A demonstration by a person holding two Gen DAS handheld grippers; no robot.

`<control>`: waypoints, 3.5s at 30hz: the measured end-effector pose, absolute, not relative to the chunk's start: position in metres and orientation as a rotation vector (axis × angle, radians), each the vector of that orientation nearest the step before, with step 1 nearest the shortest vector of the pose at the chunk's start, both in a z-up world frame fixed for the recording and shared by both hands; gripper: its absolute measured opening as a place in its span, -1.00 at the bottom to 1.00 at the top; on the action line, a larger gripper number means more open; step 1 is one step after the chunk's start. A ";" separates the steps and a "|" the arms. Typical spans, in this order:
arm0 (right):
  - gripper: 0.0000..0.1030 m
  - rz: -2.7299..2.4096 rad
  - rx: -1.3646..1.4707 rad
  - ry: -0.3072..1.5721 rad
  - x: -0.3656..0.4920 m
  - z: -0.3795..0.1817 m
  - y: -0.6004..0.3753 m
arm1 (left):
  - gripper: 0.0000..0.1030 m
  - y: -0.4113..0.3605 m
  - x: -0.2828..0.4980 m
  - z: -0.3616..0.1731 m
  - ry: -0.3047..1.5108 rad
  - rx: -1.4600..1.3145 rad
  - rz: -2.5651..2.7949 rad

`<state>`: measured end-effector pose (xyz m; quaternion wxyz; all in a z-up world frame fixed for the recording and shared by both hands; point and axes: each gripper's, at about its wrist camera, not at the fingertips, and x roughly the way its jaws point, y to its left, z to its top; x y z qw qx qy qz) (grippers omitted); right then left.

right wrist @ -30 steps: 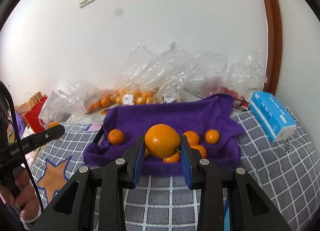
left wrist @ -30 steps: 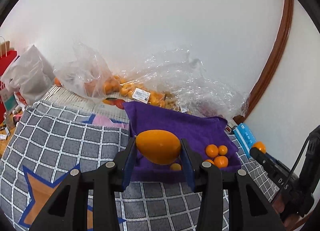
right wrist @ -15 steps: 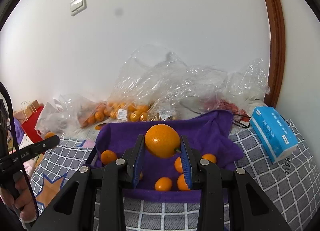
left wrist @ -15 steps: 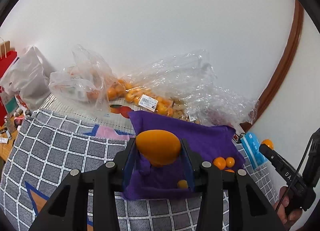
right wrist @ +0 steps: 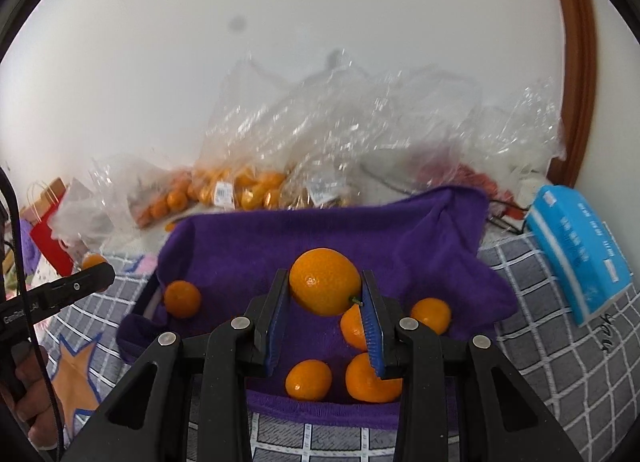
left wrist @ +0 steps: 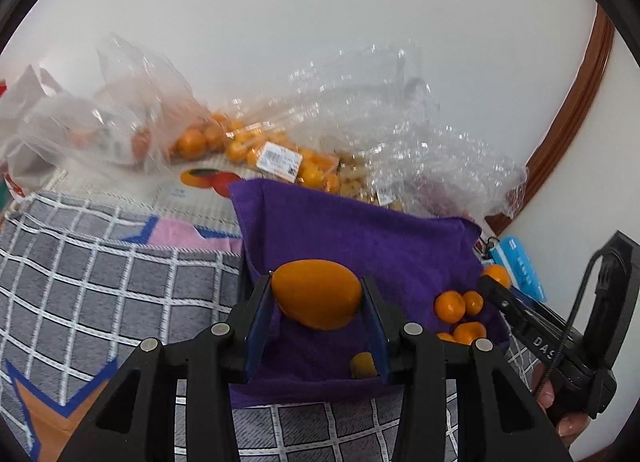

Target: Organize fruits

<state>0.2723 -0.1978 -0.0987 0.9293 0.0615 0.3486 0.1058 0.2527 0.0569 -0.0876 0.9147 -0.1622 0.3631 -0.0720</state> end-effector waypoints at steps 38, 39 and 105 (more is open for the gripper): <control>-0.33 0.230 0.028 0.769 0.276 -0.149 -0.176 | -0.21 0.034 0.263 -0.142 0.786 -0.285 -0.162; -0.33 0.229 0.030 0.774 0.277 -0.150 -0.176 | -0.21 0.033 0.263 -0.142 0.782 -0.276 -0.156; 0.58 0.018 0.115 0.691 0.069 -0.034 -0.235 | 0.85 -0.006 0.073 -0.028 0.622 -0.107 -0.089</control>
